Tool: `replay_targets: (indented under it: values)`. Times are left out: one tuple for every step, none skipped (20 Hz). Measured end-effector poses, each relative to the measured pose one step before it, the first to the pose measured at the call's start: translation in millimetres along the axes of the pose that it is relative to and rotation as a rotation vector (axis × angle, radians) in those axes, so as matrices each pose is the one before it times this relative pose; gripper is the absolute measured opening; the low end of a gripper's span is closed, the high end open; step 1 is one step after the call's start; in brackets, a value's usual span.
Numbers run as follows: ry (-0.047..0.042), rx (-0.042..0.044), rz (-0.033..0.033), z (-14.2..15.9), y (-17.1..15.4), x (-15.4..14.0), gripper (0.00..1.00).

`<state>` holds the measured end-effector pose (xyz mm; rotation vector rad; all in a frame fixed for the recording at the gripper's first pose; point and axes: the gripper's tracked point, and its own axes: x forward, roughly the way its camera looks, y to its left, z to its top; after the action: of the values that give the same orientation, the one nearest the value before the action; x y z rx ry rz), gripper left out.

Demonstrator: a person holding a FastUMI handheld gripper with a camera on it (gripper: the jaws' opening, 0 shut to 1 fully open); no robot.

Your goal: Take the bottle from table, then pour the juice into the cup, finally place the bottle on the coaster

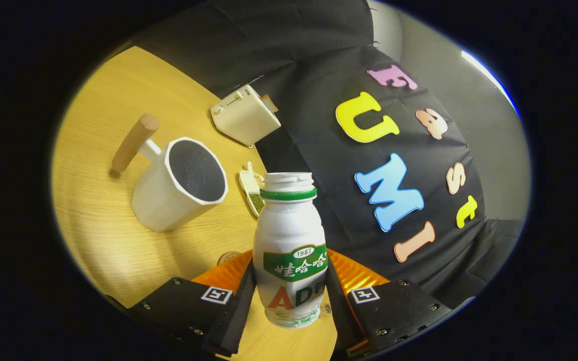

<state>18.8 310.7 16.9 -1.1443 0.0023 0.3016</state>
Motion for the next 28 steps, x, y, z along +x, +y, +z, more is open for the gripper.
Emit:
replay_targets:
  values:
    - [-0.00135,-0.02028,-0.00418,1.21,0.34,1.08,0.71]
    - [-0.00271,-0.01908,-0.00378,0.81,0.26,-0.3,0.71]
    - [-0.00285,-0.01809,-0.00267,1.83,-0.08,1.08,0.71]
    - [-0.00201,-0.01938,-0.00284,1.76,0.52,0.87,0.71]
    - [-0.00138,-0.02085,-0.00476,1.15,-0.27,0.12,0.71]
    - [-0.00174,-0.02038,-0.00549,0.8,-1.01,-0.01,0.71]
    - [-0.00217,-0.01804,-0.00426,1.45,0.23,0.38,0.71]
    - [-0.0029,-0.01571,-0.00357,2.19,0.51,-0.39,0.71]
    - [-0.00206,-0.01459,-0.0023,1.92,0.77,0.01,0.71]
    - [-0.00204,-0.01456,-0.00195,1.18,0.26,0.36,0.71]
    - [-0.00103,-0.01541,-0.00295,1.6,-0.27,-0.13,0.71]
    - [-0.00128,-0.01531,-0.00431,1.24,0.3,-0.69,0.71]
    - [-0.00105,-0.01649,-0.0041,0.44,-1.3,0.27,0.71]
    - [-0.00123,-0.01576,-0.00468,1.48,-1.07,-0.63,0.71]
    - [-0.00115,-0.01569,-0.0043,1.08,0.03,1.12,0.71]
    - [-0.00096,-0.01558,-0.00364,0.42,-1.06,0.1,0.71]
    - [-0.00086,-0.01447,-0.00288,0.52,-0.42,-1.06,0.71]
    - [-0.00133,-0.01689,-0.0043,1.7,-0.56,0.18,0.71]
    - [-0.00135,-0.01596,-0.00456,1.14,-0.23,-0.52,0.71]
    - [-0.00107,-0.01605,-0.00527,0.61,-2.59,0.87,0.71]
    - [-0.00043,-0.01585,-0.00382,0.67,-0.82,-0.51,0.71]
    - [-0.00016,-0.01298,-0.00435,0.22,-0.85,-0.25,0.71]
    - [0.00012,-0.01224,-0.00056,-0.14,0.23,0.09,0.71]
    - [0.00055,-0.01111,0.00054,0.49,0.44,-0.37,0.71]
    - [0.00061,-0.00982,0.00091,-0.17,0.45,-0.2,0.71]
    - [0.00047,-0.01038,-0.00064,-0.01,-0.32,0.14,0.71]
    - [0.00105,-0.01106,-0.00257,-0.47,-1.19,-0.42,0.71]
    - [0.00152,-0.01104,-0.00302,-0.18,-0.69,-0.2,0.71]
